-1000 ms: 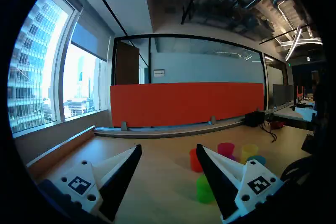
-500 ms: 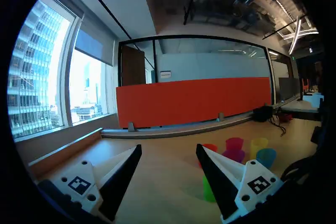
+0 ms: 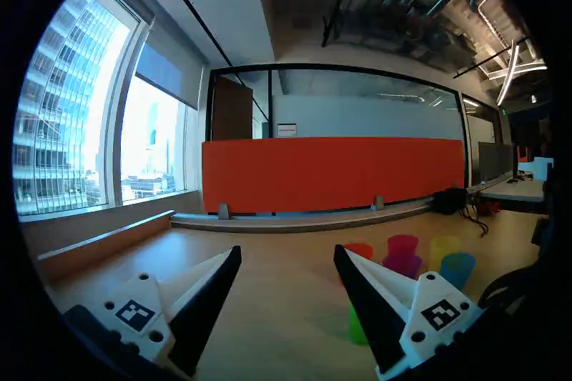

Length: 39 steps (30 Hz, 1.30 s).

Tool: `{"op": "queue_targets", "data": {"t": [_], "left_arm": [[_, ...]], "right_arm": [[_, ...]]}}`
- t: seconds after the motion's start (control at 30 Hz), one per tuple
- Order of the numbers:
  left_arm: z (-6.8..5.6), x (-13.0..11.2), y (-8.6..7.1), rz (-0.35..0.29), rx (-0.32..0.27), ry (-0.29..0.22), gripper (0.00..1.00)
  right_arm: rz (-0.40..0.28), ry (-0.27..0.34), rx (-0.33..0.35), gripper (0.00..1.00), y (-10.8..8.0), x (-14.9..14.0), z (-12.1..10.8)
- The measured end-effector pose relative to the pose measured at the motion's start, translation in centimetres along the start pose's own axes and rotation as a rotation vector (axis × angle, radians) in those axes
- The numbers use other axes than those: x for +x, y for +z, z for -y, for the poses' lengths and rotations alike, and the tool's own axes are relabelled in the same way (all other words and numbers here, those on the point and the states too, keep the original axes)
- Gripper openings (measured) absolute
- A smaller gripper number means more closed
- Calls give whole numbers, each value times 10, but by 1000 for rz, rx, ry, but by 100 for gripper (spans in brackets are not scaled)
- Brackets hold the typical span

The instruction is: Pour water

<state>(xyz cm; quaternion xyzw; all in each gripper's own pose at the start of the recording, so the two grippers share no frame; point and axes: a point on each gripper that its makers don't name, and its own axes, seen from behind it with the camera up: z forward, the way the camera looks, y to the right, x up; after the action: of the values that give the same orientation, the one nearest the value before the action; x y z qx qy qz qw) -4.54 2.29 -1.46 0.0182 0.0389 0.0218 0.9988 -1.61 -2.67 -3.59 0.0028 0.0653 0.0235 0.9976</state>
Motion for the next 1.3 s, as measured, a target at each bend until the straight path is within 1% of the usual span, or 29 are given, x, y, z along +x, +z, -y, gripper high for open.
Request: {"op": "queue_targets", "data": {"t": [0.1,0.3,0.5,0.7,0.97,1.2,1.3], "left_arm": [[2,-8,2,9,2,-7,96],[3,-13,5,7,-2,-17,96],[8,-22,7,15,9,-18,96],[7,-28,9,19,-1,-40,96],[8,-39,12,35,6,-49,96],[11,-43,16,47,10,-24,96],[10,-43,17,48,10,-23,96]], "right_arm": [[3,-6,-3,99,0,0,0],[4,-9,-12,99,-1,3,0],[7,-3,-16,99,-1,2,0],[5,-3,-13,99,-1,4,2],[1,-11,-10,99,-2,10,4],[0,-16,-14,99,-2,14,3],[-1,-17,-15,99,-2,14,3]]}}
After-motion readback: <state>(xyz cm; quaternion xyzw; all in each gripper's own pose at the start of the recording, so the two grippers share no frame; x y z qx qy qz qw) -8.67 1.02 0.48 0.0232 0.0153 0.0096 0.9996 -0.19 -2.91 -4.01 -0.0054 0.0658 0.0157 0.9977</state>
